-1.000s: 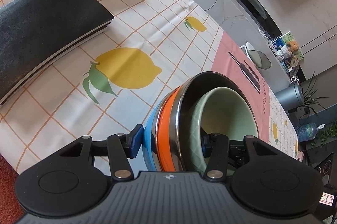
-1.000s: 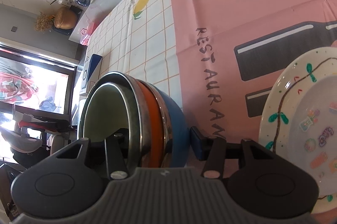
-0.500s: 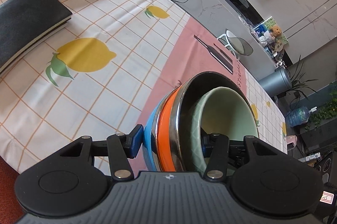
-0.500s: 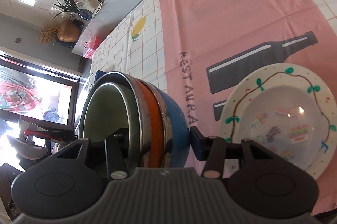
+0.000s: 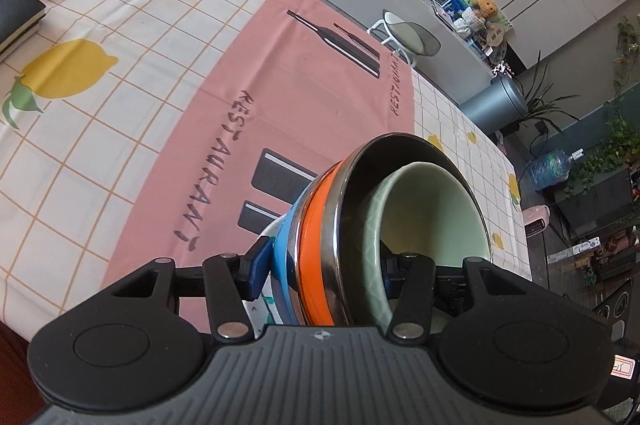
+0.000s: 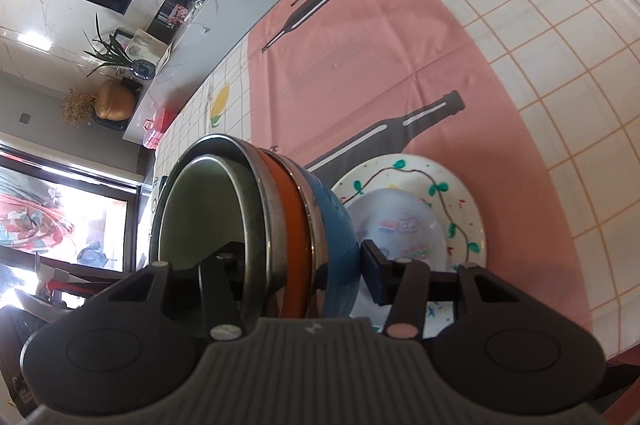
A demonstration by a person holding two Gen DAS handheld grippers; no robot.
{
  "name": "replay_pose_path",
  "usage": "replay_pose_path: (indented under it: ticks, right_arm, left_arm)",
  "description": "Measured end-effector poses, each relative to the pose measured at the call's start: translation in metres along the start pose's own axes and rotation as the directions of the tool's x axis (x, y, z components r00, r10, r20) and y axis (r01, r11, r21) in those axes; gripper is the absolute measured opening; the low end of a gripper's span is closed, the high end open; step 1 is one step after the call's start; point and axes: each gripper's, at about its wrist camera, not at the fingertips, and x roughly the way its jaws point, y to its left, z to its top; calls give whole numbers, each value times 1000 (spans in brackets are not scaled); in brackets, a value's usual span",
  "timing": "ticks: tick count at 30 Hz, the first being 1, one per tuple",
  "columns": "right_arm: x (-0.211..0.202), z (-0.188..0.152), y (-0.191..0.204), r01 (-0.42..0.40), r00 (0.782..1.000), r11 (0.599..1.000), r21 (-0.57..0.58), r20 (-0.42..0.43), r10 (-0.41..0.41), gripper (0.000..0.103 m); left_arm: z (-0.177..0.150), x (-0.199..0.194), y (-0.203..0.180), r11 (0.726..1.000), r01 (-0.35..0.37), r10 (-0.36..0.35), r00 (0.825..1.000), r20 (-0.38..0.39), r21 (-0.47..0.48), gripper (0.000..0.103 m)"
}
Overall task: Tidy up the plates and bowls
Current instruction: 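Lift the bowl stack with both tools and lower it onto the plate stack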
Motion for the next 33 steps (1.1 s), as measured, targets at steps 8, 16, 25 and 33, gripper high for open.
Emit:
replay_pose_path:
  ticks: [8,16,25,33]
  right_arm:
    - [-10,4,-20,24,1000,999,32,9,-24,49]
    - [-1,3,-31,41,999,998,48,-11,-40,49]
    - [4,3,-36,44,999,998,51,-8,-44,49]
    - [4,2,-35,45,999,998,33,-2,-45,50]
  left_arm:
    - [-7,18,-9,1000,6,-5,999,-38,15,57]
    - [-12,27,-3,1000,-9,9,998,-58,2,57]
    - [-14,31,-3,1000,-5,6,998,-58,7,57]
    - [-16,31,-3,1000,-5,5,998,-61,7,57]
